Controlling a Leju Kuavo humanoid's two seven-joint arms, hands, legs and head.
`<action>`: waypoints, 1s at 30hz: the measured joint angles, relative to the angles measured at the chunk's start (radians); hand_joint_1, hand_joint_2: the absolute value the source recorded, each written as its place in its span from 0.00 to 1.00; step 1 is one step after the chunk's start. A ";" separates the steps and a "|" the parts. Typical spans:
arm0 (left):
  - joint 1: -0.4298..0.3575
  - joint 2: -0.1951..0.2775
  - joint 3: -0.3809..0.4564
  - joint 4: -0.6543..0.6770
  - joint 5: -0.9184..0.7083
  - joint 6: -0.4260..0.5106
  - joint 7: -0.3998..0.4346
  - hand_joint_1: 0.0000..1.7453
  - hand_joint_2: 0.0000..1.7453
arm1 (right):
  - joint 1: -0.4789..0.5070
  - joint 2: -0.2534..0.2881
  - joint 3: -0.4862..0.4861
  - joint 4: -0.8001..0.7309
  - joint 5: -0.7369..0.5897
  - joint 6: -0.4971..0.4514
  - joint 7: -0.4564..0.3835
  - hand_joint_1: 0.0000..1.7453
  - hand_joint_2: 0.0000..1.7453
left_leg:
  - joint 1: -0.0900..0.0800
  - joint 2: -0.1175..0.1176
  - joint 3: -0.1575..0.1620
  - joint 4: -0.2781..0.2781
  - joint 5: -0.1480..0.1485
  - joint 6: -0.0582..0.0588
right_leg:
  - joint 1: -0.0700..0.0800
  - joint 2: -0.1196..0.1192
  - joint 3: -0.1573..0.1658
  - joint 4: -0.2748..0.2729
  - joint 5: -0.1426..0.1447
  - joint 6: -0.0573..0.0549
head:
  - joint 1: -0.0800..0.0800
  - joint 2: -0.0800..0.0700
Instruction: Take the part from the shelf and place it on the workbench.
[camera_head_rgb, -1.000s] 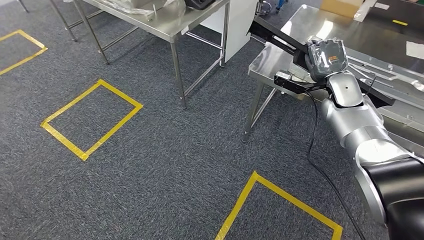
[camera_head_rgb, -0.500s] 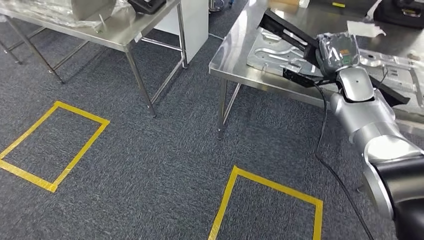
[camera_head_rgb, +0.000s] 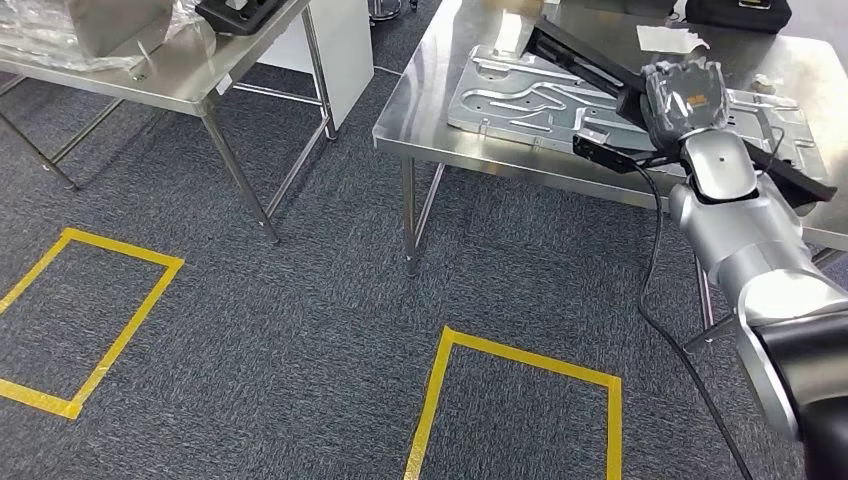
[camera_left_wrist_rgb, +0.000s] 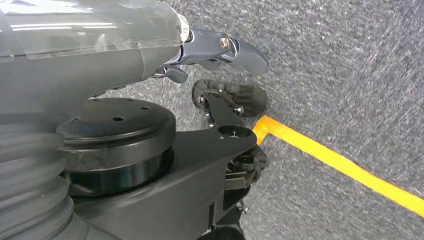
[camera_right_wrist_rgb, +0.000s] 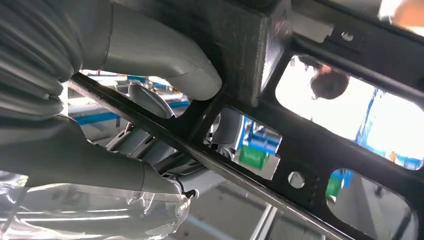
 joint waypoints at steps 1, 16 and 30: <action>0.001 0.000 0.000 0.000 0.001 0.000 -0.001 0.00 1.00 | 0.011 -0.004 0.001 -0.002 -0.004 -0.002 -0.002 1.00 1.00 | 0.000 0.001 0.002 -0.002 0.000 0.003 | 0.001 0.002 0.000 0.000 -0.001 -0.002 | 0.000 0.000; 0.005 0.000 0.016 0.000 0.015 -0.050 0.021 0.00 1.00 | 0.080 -0.047 0.014 -0.036 -0.035 -0.004 -0.010 1.00 1.00 | 0.008 0.004 0.053 -0.077 0.002 0.005 | -0.001 0.003 -0.005 0.041 0.028 0.004 | 0.000 0.000; 0.008 0.004 0.019 0.001 0.007 -0.066 0.042 0.00 1.00 | 0.171 -0.067 0.014 -0.090 0.009 0.019 0.040 1.00 1.00 | 0.076 0.013 0.149 -0.034 -0.087 -0.120 | -0.055 -0.007 -0.072 0.059 0.001 0.013 | -0.003 0.000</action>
